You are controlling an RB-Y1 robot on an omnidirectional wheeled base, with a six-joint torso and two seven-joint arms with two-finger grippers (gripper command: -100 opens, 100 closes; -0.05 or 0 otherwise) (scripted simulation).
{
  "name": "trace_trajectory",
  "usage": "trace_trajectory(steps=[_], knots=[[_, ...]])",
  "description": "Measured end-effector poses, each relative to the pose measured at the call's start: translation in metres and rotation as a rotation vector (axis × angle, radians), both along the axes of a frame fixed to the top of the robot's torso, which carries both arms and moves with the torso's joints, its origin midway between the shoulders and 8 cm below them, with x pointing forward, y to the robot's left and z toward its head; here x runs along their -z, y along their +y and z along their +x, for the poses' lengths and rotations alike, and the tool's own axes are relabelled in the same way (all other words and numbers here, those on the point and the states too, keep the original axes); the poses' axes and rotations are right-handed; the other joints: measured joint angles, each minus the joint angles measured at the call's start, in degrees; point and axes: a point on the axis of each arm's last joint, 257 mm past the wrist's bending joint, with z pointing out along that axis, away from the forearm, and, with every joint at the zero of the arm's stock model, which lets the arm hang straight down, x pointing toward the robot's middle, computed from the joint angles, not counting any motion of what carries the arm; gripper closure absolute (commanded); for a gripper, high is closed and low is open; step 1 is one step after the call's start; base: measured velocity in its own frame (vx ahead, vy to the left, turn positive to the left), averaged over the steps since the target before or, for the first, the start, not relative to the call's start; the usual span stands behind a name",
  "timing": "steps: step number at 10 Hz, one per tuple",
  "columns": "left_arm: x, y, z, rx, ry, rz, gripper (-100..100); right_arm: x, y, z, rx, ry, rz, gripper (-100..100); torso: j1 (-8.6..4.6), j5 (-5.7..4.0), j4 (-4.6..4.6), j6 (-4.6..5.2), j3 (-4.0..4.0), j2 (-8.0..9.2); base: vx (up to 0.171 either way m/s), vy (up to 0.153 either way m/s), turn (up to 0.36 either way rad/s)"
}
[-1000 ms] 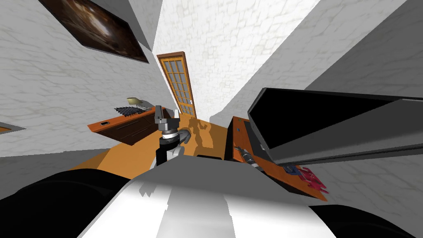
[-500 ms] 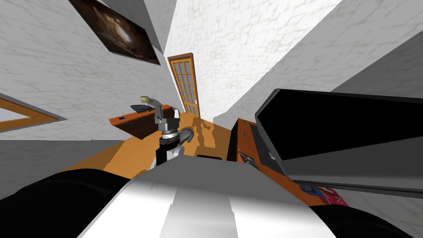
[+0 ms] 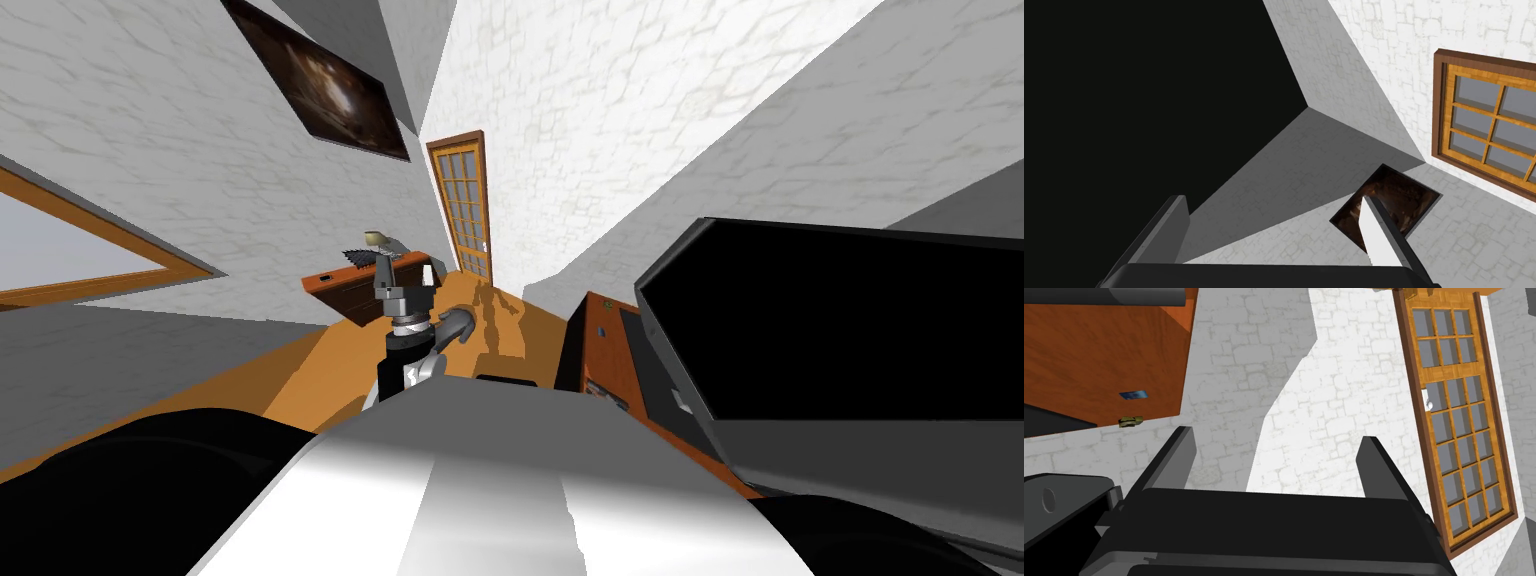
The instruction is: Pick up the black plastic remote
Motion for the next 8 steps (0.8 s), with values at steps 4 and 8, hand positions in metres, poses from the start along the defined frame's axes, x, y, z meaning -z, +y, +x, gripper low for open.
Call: trace_trajectory(steps=[4,8], knots=[[0.0,0.0,0.0,0.0,0.0,0.0,0,0.032,-0.022,-0.04,-0.028,0.119,-0.081,-100,-0.02,-0.01,0.02,-0.06,0.03,0.04,0.036,-0.011,0.22],[0.0,0.0,0.0,0.0,0.0,0.0,0,0.062,-0.056,-0.106,-0.071,0.284,-0.183,-100,-0.08,-0.02,0.01,0.01,0.02,0.04,0.031,-0.025,0.273]])
